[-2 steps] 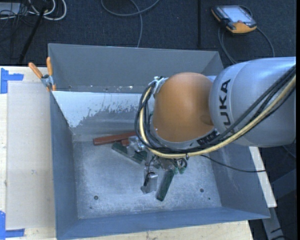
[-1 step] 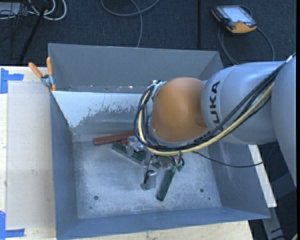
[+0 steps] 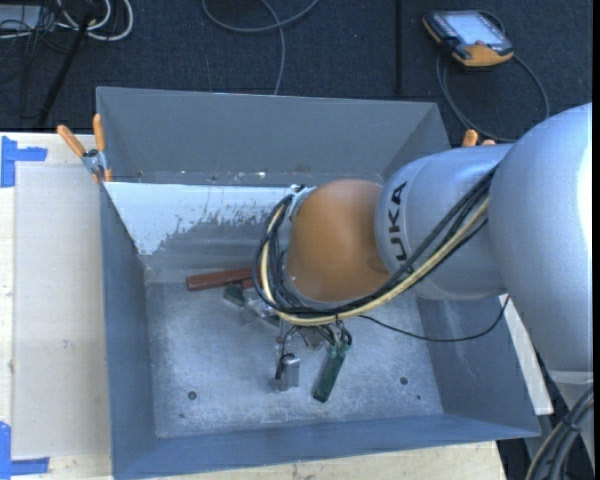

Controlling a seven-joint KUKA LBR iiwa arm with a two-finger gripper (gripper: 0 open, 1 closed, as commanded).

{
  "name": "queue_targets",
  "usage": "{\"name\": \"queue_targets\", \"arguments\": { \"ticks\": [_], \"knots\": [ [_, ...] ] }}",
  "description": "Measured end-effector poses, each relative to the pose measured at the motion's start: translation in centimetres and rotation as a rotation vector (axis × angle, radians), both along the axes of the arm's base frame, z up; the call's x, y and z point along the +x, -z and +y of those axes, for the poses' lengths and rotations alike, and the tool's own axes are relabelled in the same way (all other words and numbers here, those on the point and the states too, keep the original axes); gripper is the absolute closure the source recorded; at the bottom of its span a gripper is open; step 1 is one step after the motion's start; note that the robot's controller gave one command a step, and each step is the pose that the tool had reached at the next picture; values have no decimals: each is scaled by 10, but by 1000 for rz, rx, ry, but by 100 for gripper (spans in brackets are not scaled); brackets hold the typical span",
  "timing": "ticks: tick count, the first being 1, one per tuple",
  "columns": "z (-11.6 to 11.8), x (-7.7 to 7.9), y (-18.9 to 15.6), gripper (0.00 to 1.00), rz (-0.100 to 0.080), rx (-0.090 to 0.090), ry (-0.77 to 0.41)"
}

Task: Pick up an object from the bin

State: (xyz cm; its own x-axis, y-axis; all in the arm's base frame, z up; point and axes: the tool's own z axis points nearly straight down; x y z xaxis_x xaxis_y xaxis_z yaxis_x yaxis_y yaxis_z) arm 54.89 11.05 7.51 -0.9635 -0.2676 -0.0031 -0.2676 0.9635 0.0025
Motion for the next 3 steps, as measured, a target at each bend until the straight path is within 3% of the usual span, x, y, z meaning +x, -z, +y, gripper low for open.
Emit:
{"name": "queue_targets", "arguments": {
  "ticks": [1,2,3],
  "knots": [
    [-49,30,-6,0,4,-2,-133],
    [-61,19,-22,0,1,-4,-250],
    [-84,-13,-44,0,4,-2,-461]
  ]
}}
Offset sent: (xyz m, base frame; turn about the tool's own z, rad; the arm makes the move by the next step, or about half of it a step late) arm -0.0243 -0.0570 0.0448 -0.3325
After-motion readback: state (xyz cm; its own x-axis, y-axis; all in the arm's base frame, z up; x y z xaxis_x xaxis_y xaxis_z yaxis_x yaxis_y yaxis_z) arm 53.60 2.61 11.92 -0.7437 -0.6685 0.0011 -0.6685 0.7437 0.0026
